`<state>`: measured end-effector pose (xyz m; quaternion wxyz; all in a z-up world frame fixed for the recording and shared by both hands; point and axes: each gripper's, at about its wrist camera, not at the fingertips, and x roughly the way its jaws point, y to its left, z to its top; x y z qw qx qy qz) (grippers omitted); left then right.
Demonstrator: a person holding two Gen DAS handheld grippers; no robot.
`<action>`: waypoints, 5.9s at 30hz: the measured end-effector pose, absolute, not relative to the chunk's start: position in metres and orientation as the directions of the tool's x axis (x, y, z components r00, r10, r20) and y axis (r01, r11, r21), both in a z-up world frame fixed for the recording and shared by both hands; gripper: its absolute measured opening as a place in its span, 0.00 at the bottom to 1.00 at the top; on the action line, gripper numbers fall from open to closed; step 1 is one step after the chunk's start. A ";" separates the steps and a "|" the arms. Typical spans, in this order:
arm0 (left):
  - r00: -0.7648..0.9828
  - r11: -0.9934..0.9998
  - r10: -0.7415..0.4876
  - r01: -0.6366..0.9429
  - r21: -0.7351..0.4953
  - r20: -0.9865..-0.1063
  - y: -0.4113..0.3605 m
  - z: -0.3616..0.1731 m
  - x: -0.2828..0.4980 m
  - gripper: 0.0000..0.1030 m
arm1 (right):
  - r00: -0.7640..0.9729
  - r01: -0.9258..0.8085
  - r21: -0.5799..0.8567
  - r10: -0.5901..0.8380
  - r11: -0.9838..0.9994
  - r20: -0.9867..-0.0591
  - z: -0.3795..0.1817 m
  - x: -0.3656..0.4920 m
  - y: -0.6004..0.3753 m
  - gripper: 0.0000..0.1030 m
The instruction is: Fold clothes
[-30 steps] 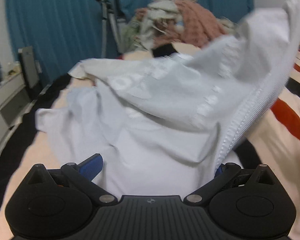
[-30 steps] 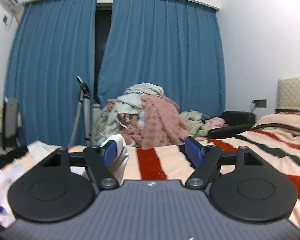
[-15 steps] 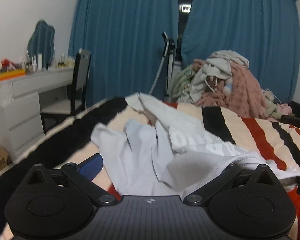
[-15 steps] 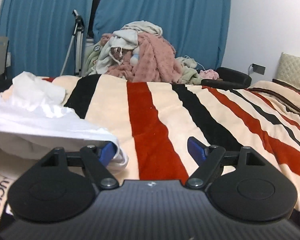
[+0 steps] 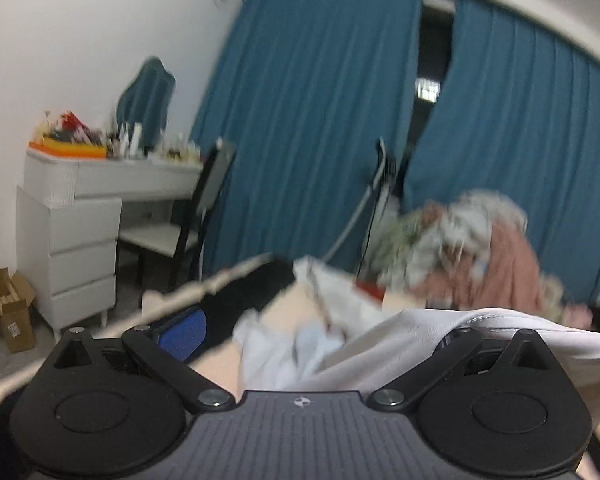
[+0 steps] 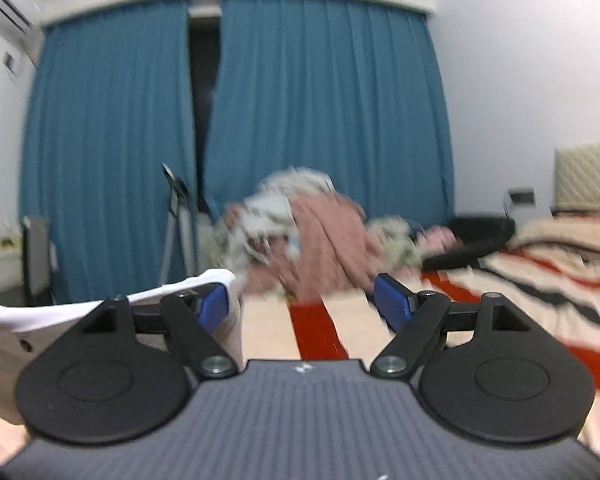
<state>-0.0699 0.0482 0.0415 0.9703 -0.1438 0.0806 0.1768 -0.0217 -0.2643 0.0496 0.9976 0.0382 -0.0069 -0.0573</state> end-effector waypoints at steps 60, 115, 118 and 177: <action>0.721 0.992 -0.030 0.109 0.070 -0.693 0.028 -0.080 0.634 1.00 | 0.746 -0.142 0.003 0.109 0.990 -0.657 -0.077 0.590 -0.282 0.76; 0.915 0.989 -0.017 -0.042 -0.138 -0.403 -0.008 -0.042 0.083 1.00 | 0.958 -0.122 0.198 0.168 0.973 -0.233 -0.012 0.087 -0.307 0.81; 0.908 0.990 -0.016 -0.045 -0.134 -0.420 -0.012 -0.045 0.086 1.00 | 0.956 -0.120 0.204 0.169 0.971 -0.241 -0.013 0.088 -0.308 0.81; 0.828 0.945 0.059 -0.227 -0.237 -0.558 0.154 -0.040 0.409 0.06 | 0.890 -0.022 0.245 0.130 0.969 -0.436 -0.100 0.192 -0.288 0.81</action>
